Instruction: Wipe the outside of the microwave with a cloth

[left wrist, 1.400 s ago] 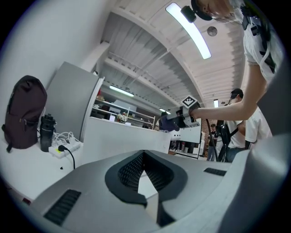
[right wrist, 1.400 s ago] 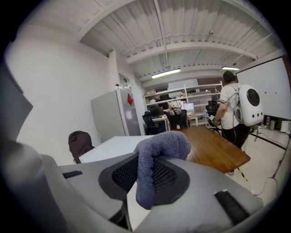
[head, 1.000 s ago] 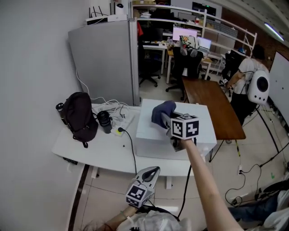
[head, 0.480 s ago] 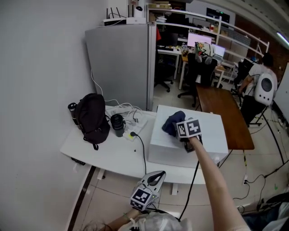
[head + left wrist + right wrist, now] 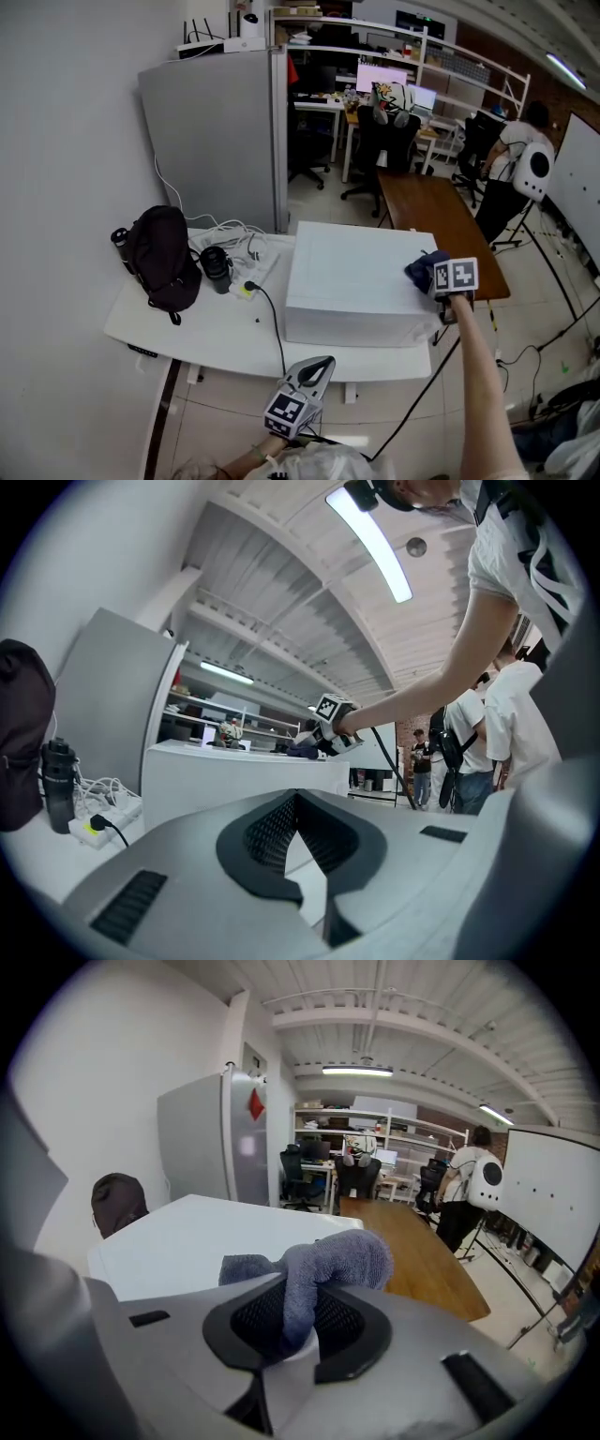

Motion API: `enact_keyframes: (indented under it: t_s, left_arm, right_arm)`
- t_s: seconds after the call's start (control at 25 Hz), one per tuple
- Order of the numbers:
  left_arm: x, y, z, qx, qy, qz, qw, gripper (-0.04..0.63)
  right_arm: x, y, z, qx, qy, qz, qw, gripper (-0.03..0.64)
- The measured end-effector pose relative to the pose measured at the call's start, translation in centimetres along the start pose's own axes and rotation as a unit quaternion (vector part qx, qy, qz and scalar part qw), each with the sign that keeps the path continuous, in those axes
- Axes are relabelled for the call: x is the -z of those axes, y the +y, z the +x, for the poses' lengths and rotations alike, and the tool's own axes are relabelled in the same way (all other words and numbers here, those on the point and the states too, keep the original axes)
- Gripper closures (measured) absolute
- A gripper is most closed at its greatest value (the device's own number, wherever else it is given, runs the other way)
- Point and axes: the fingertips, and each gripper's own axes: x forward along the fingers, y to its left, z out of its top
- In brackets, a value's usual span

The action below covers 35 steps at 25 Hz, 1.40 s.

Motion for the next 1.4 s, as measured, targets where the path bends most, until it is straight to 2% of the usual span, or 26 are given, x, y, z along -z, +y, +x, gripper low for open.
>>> enact_keyframes:
  t_s: [0.24, 0.36, 0.52, 0.72, 0.84, 1.0, 1.16, 1.4]
  left_arm:
    - [0.3, -0.1, 0.7, 0.004, 0.002, -0.003, 1.0000, 0.609]
    - [0.5, 0.2, 0.7, 0.001, 0.006, -0.003, 1.0000, 0.609]
    - [0.4, 0.9, 0.8, -0.008, 0.007, -0.003, 0.9999, 0.609]
    - [0.5, 2.2, 0.6, -0.034, 0.001, -0.003, 0.9994, 0.609]
    - [-0.2, 2.4, 0.5, -0.037, -0.001, 0.006, 0.9993, 0.609]
    - [-0.9, 2.4, -0.1, -0.044, -0.001, 0.013, 0.9990, 0.609]
    - [-0.8, 2.2, -0.6, -0.052, -0.001, 0.017, 0.9985, 0.609]
    - [-0.1, 1.5, -0.4, -0.045, 0.007, 0.012, 0.9989, 0.609]
  right_arm:
    - [1.6, -4.2, -1.4, 0.023, 0.003, 0.015, 1.000, 0.531]
    - [-0.3, -2.7, -2.1, 0.006, -0.029, 0.000, 1.000, 0.534]
    - [-7.0, 4.7, -2.3, -0.064, -0.107, -0.032, 0.992, 0.535]
    - [-14.6, 18.5, -0.8, -0.176, -0.160, -0.083, 0.968, 0.534]
    - [-16.7, 25.2, 1.9, -0.213, -0.150, -0.104, 0.960, 0.534]
    - [-15.9, 30.3, 6.5, -0.228, -0.100, -0.124, 0.961, 0.535]
    - [-13.9, 29.9, 9.6, -0.208, -0.051, -0.152, 0.965, 0.534]
    - [-11.5, 20.9, 10.8, -0.144, -0.007, -0.132, 0.981, 0.534]
